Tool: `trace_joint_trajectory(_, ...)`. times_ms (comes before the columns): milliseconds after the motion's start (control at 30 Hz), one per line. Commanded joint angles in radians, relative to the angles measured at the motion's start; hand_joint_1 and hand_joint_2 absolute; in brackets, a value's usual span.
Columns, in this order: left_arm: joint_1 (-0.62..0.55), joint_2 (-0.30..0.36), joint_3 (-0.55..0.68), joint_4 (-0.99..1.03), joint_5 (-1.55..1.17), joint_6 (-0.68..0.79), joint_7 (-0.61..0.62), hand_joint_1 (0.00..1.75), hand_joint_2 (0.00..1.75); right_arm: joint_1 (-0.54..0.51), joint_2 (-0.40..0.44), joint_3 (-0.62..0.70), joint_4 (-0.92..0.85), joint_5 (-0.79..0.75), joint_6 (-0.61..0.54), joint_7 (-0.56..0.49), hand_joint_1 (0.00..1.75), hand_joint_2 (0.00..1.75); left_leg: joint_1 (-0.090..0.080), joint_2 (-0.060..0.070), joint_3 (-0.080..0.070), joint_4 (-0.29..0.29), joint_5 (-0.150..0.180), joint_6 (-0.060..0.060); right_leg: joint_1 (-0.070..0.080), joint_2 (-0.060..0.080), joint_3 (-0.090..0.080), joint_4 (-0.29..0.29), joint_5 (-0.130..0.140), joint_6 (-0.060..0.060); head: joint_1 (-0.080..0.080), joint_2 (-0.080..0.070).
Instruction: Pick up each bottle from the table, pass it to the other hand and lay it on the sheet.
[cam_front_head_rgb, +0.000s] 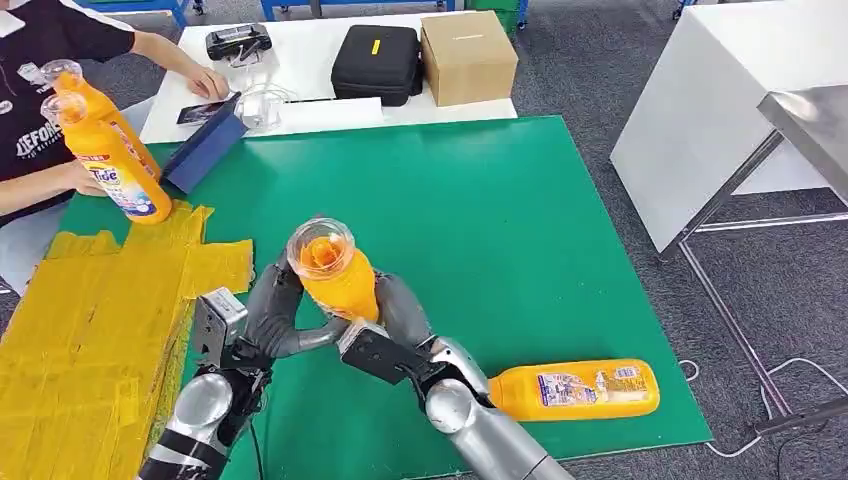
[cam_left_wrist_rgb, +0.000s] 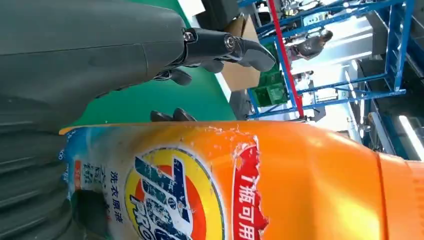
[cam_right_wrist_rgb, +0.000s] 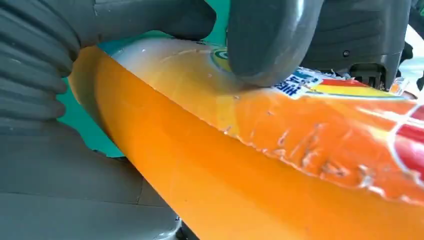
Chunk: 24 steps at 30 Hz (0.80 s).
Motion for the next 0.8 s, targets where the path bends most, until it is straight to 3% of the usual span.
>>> trace_joint_trajectory(33, -0.046, -0.003, -0.039, 0.053, 0.012, -0.003, 0.008, 0.0, 1.75, -0.019, 0.0, 0.081, 0.057, 0.007, 0.012, -0.005, 1.75, 1.75, 0.001, -0.002, 0.003, 0.0, -0.001, -0.001, 0.001, -0.001, 0.003, -0.001, -0.001, -0.001, 0.0, 0.0)
trace_joint_trajectory(100, -0.044, -0.002, -0.042, 0.049, 0.015, -0.005, 0.008, 0.0, 1.75, -0.021, 0.0, 0.082, 0.059, 0.006, 0.013, -0.005, 1.75, 1.75, 0.002, -0.002, 0.003, 0.0, -0.001, -0.001, 0.001, -0.001, 0.004, -0.001, -0.001, -0.002, 0.0, 0.0)
trace_joint_trajectory(133, -0.041, -0.003, -0.043, 0.043, 0.02, -0.006, 0.006, 0.47, 1.75, -0.022, 0.0, 0.082, 0.061, 0.006, 0.014, -0.004, 1.75, 1.75, 0.002, -0.002, 0.005, 0.0, -0.002, -0.002, 0.002, -0.001, 0.006, -0.001, -0.002, -0.002, 0.0, 0.0)
trace_joint_trajectory(167, -0.039, -0.003, -0.044, 0.037, 0.024, -0.007, 0.005, 1.57, 1.75, -0.024, 0.001, 0.084, 0.064, 0.005, 0.016, -0.004, 1.75, 1.75, 0.002, -0.002, 0.003, 0.0, -0.001, -0.001, 0.002, -0.001, 0.004, -0.001, -0.001, -0.002, 0.0, 0.0)
trace_joint_trajectory(200, -0.039, -0.003, -0.044, 0.035, 0.026, -0.007, 0.004, 1.75, 1.75, -0.025, 0.001, 0.085, 0.065, 0.005, 0.017, -0.004, 1.75, 1.75, 0.002, -0.002, 0.004, 0.001, -0.002, -0.001, 0.002, -0.001, 0.005, -0.001, -0.002, -0.002, 0.0, 0.0)
trace_joint_trajectory(800, -0.041, -0.005, -0.037, 0.049, 0.046, -0.002, 0.002, 1.75, 1.75, -0.033, 0.005, 0.092, 0.086, 0.001, 0.016, 0.007, 1.75, 1.75, 0.002, -0.002, 0.003, 0.001, -0.001, -0.001, 0.002, -0.001, 0.004, 0.0, -0.001, -0.002, 0.0, 0.0)
